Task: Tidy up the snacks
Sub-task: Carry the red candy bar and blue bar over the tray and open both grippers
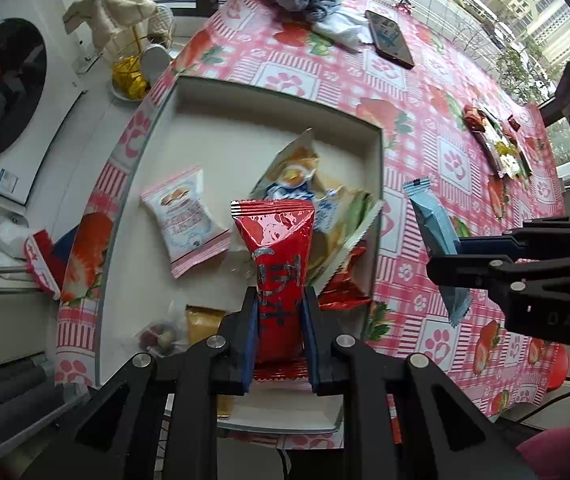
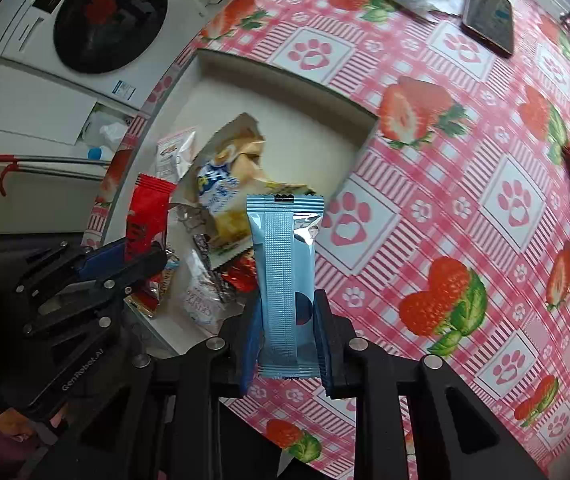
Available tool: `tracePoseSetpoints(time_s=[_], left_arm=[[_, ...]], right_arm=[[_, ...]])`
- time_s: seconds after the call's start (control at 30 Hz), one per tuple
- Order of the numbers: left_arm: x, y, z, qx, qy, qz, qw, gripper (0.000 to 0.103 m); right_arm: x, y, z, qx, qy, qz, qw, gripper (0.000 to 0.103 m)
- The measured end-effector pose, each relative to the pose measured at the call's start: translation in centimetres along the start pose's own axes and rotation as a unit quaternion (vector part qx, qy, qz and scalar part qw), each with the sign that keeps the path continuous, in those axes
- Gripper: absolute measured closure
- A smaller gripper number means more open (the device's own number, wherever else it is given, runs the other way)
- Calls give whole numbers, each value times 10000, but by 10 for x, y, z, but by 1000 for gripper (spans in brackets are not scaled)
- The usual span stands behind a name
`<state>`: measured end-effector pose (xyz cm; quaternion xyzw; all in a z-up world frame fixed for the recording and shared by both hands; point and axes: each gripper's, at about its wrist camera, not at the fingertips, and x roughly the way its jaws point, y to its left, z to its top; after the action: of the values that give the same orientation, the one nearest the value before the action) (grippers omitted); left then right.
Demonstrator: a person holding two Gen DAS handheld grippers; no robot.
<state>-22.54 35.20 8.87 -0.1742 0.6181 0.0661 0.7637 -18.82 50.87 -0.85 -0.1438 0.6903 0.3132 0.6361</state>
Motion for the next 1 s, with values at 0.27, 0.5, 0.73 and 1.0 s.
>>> tracePoseSetpoints(time_s=[0.27, 0.5, 0.73, 1.0], left_arm=[[5, 16, -6, -148, 75, 92, 9998, 81], [8, 24, -9, -218, 108, 131, 9996, 81], [7, 30, -11, -290, 101, 122, 9995, 81], [8, 33, 0, -299, 29, 115, 9995, 81]], right_arm=[[10, 18, 9, -160, 50, 9, 9999, 77], [16, 32, 14, -250, 72, 33, 9997, 77], [17, 34, 25, -214, 8, 14, 9998, 77], [17, 22, 39, -84, -18, -75, 9999, 77]])
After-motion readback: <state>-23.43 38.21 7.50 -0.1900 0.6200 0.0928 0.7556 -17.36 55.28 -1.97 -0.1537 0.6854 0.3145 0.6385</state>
